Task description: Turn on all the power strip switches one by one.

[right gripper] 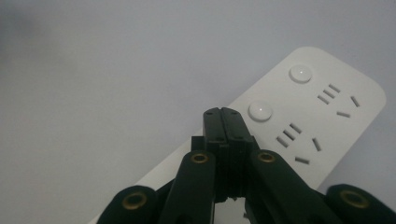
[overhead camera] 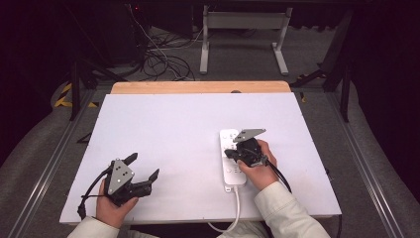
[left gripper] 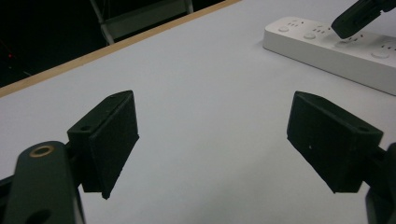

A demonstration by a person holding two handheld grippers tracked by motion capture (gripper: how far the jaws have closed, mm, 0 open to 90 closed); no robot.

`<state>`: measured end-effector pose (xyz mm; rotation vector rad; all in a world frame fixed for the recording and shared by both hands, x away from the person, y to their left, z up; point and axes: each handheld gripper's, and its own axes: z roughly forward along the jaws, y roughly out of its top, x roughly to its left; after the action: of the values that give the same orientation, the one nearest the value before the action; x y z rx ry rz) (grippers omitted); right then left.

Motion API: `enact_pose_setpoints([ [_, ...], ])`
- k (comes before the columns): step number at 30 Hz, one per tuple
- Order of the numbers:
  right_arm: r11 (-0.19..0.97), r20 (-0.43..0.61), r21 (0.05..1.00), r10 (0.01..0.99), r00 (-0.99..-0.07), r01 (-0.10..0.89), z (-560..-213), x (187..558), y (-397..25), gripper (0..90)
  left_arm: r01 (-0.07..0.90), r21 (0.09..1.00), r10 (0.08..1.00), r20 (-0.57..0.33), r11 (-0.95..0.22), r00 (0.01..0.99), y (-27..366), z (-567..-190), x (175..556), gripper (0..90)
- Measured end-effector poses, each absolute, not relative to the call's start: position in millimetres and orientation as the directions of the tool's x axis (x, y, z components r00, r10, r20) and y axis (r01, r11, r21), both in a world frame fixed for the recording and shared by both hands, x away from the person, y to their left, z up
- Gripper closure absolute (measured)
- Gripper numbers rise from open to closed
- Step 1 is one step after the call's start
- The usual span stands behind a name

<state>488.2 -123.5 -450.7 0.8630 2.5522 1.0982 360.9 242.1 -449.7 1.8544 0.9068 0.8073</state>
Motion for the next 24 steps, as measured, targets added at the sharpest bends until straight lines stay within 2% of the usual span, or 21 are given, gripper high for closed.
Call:
enact_pose_setpoints([
  [24,0.559,-0.014,0.725,0.597,-0.802,0.404,-456.2,482.1,-121.3,90.0,0.255,0.905,0.837,0.168,-0.340,0.521,242.6,-449.6,361.0,16.9],
])
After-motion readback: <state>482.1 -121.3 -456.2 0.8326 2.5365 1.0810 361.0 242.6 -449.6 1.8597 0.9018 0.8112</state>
